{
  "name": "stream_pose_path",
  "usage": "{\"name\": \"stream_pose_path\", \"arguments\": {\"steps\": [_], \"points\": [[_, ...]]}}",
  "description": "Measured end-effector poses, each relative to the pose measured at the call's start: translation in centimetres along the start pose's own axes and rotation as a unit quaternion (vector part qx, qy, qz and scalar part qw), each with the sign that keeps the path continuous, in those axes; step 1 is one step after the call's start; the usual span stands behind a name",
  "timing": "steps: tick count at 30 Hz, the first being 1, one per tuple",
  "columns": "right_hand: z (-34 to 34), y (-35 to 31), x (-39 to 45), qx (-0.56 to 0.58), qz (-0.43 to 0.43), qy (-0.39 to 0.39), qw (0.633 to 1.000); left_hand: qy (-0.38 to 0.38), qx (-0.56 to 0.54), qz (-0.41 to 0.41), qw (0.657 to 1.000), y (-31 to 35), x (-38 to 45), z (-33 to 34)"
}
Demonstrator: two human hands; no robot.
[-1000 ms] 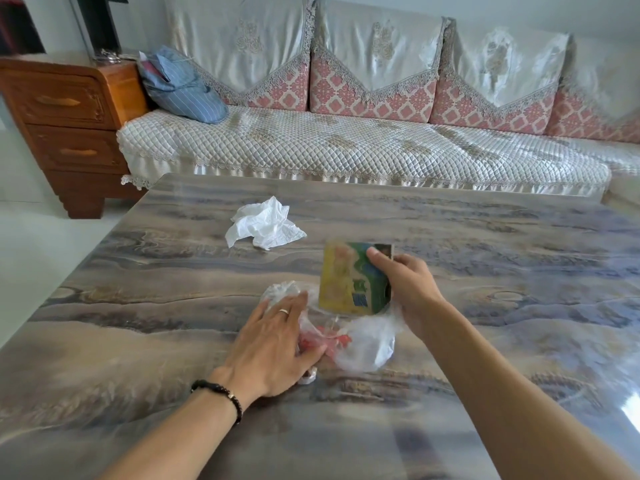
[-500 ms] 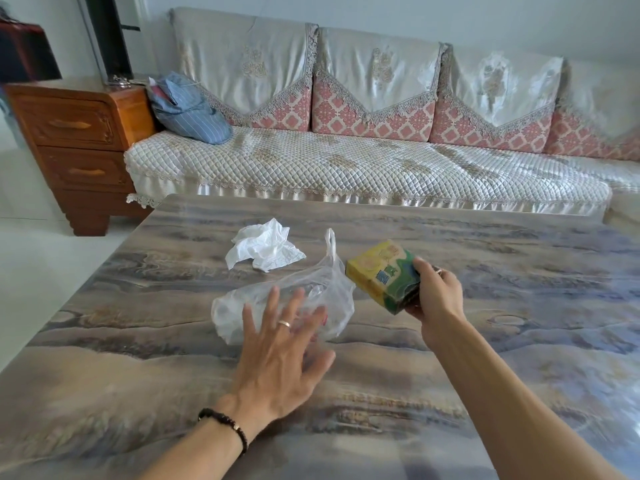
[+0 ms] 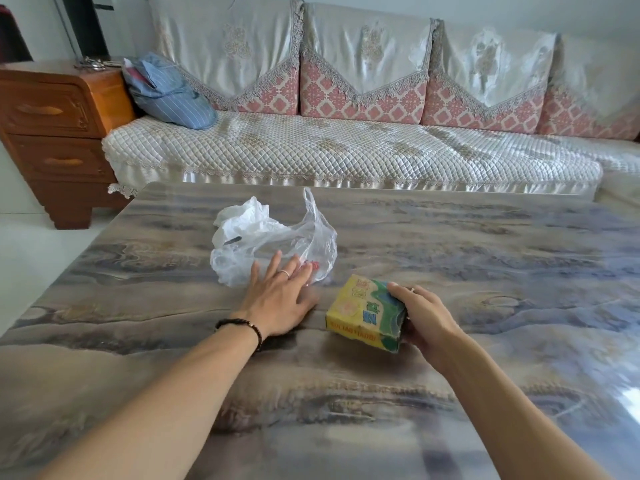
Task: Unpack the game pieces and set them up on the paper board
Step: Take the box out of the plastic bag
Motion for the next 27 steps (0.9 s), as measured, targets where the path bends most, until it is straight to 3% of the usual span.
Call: {"name": "stream_pose_path", "arguments": {"steps": [4,6,9,11,14,18,20,23,25,27], "points": [[1.2,0.3,-0.8,-0.046,0.009,-0.002,0.999,0.144,-0.094,0.055,0.984,0.4,-4.6,-2.3],[1.9,0.3,-1.5,-0.098,0.01,0.0,0.995,0.18,-0.144,0.093,0.969,0.7,-7.5,-2.9],[3.0,-0.5,-2.9,-0.224,-0.023,0.005,0.974,0.101,-0.182,0.108,0.972,1.3,-10.6,-1.7],[4.1,-1.4,-3.9,-0.341,-0.057,-0.005,0.938,0.047,-0.175,0.107,0.978,1.4,-11.8,-0.7],[6.1,-1.1,-5.1,-0.436,-0.061,-0.076,0.895,0.015,-0.157,0.094,0.983,1.2,-12.8,-0.5],[6.9,-3.2,-6.9,-0.483,-0.201,-0.007,0.852,0.029,-0.141,0.073,0.987,0.8,-13.6,-1.0],[7.7,-2.9,-7.1,-0.454,-0.219,-0.068,0.861,0.049,-0.147,0.07,0.985,0.6,-13.6,-1.2],[9.6,-0.5,-6.9,-0.539,-0.202,-0.165,0.801,0.074,-0.148,0.08,0.983,0.7,-13.7,-1.5],[10.3,-0.5,-7.0,-0.558,-0.231,-0.153,0.783,0.071,-0.159,0.079,0.982,0.6,-13.6,-1.4],[10.5,-1.1,-7.0,-0.552,-0.242,-0.132,0.787,0.056,-0.171,0.065,0.981,0.2,-13.4,-1.1]]}}
Point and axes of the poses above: each hand's wrist, its own x-axis towards the middle knuckle, its own z-axis out of the palm, y = z × x, the point moved 9 cm from there along x, towards the middle knuckle, and after that the axes turned 6 degrees about -y, right-handed, at the moved point
